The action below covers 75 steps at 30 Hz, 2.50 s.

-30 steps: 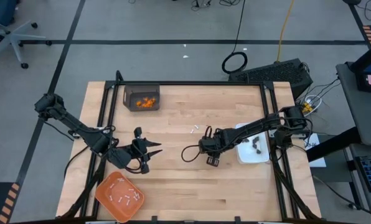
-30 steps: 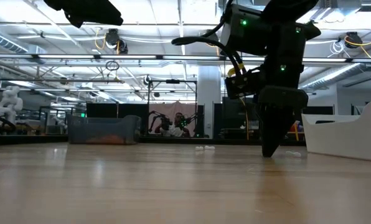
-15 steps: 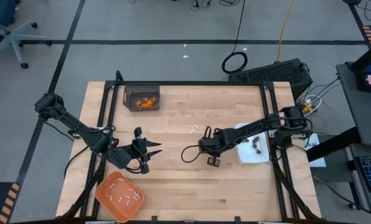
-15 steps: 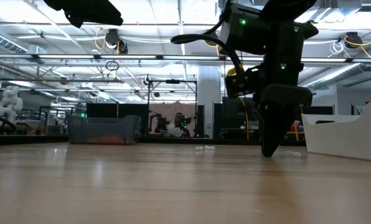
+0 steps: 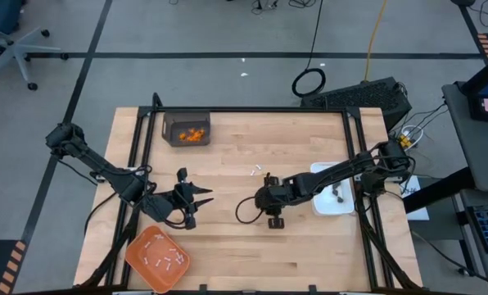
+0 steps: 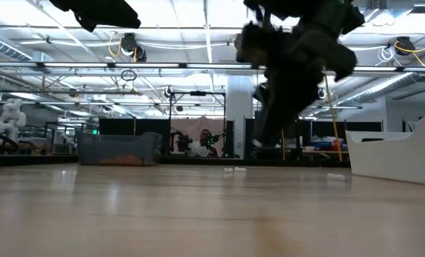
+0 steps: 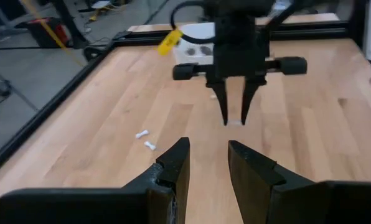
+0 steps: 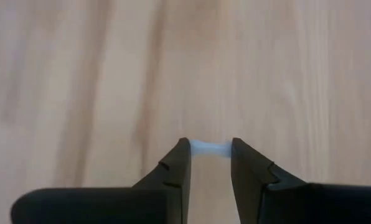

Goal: Sort Halloween decoration
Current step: Put the white bone toy into the orange bin

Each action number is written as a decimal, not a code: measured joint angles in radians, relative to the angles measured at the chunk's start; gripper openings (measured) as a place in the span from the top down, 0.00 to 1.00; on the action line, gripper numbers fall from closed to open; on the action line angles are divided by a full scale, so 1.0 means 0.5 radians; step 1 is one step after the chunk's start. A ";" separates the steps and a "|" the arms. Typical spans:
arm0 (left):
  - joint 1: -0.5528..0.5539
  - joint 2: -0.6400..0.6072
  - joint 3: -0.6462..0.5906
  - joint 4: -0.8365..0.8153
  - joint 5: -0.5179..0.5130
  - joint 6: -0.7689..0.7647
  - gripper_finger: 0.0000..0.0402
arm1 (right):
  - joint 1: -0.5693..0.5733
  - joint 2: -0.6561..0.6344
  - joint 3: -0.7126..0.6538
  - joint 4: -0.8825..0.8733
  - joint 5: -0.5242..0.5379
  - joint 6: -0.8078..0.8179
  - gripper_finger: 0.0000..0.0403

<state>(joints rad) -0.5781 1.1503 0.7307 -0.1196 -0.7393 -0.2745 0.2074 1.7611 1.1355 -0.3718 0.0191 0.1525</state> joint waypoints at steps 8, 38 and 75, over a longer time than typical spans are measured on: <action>-0.045 0.017 0.000 0.033 0.152 0.201 0.73 | 0.008 0.012 0.002 0.731 -0.050 -0.253 0.84; -0.450 0.597 0.040 0.742 -0.316 2.127 0.38 | 0.034 0.334 0.002 2.286 -0.413 -0.170 0.84; -0.388 0.732 0.041 0.919 -0.653 2.566 0.93 | 0.002 0.333 0.002 2.358 -0.402 0.036 0.84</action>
<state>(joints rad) -0.7723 1.5166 0.7511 0.3401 -1.0658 1.0084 0.2085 1.9278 1.1362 0.8074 -0.1817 0.1703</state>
